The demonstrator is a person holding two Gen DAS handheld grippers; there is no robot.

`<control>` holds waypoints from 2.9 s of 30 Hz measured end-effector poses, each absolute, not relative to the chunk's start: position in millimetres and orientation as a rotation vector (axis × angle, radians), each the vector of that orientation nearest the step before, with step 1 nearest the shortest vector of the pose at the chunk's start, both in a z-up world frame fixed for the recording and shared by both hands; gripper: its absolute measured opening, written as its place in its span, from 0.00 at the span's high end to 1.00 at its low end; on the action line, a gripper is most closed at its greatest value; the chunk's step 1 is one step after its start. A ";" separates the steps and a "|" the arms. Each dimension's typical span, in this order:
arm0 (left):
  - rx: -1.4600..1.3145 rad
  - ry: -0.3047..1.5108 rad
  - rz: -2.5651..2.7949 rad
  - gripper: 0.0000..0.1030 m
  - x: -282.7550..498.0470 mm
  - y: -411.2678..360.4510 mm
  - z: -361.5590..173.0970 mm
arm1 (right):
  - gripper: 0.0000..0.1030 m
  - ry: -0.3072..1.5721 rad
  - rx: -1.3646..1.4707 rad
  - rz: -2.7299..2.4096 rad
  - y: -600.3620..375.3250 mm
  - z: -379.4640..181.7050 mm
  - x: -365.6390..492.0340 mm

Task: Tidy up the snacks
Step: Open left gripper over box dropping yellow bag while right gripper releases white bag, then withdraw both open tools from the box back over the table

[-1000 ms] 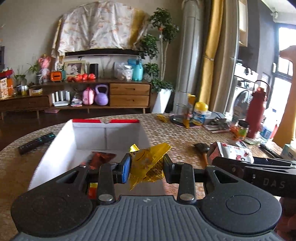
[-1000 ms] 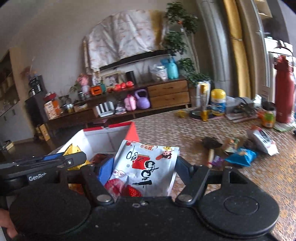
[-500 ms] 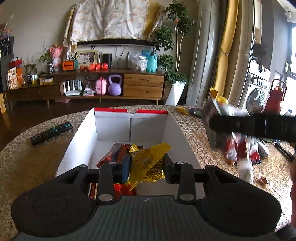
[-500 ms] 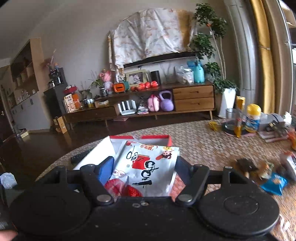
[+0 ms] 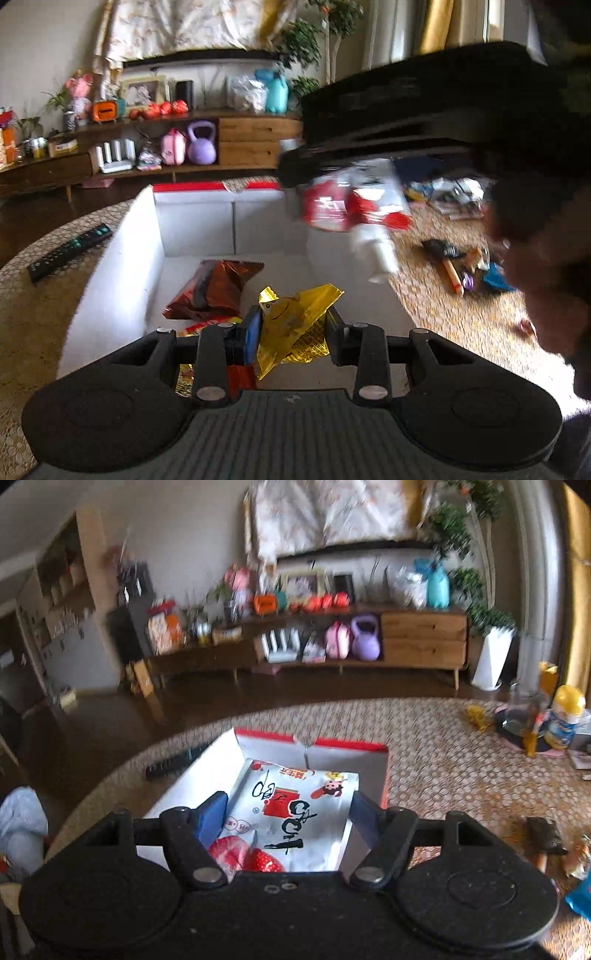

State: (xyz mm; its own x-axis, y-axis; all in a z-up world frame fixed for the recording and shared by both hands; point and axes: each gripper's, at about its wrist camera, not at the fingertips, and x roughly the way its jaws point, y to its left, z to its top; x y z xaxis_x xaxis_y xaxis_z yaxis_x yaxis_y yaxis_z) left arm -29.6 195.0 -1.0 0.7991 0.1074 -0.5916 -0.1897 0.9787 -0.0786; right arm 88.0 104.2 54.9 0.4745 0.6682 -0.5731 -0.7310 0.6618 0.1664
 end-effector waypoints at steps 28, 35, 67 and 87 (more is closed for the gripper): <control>-0.113 0.881 0.069 0.66 21.9 198.1 -27.6 | 0.31 0.830 -0.772 0.748 220.0 -29.5 106.7; -0.112 0.889 0.070 0.66 24.0 196.5 -27.7 | 0.31 0.841 -0.788 0.754 222.0 -33.3 107.4; -0.105 0.681 0.215 0.22 -19.4 178.8 14.9 | 0.23 0.619 -0.220 0.780 71.7 79.2 94.2; -0.057 0.500 0.191 0.14 -28.9 129.6 43.6 | 0.22 0.553 -0.005 0.607 -63.0 59.9 53.9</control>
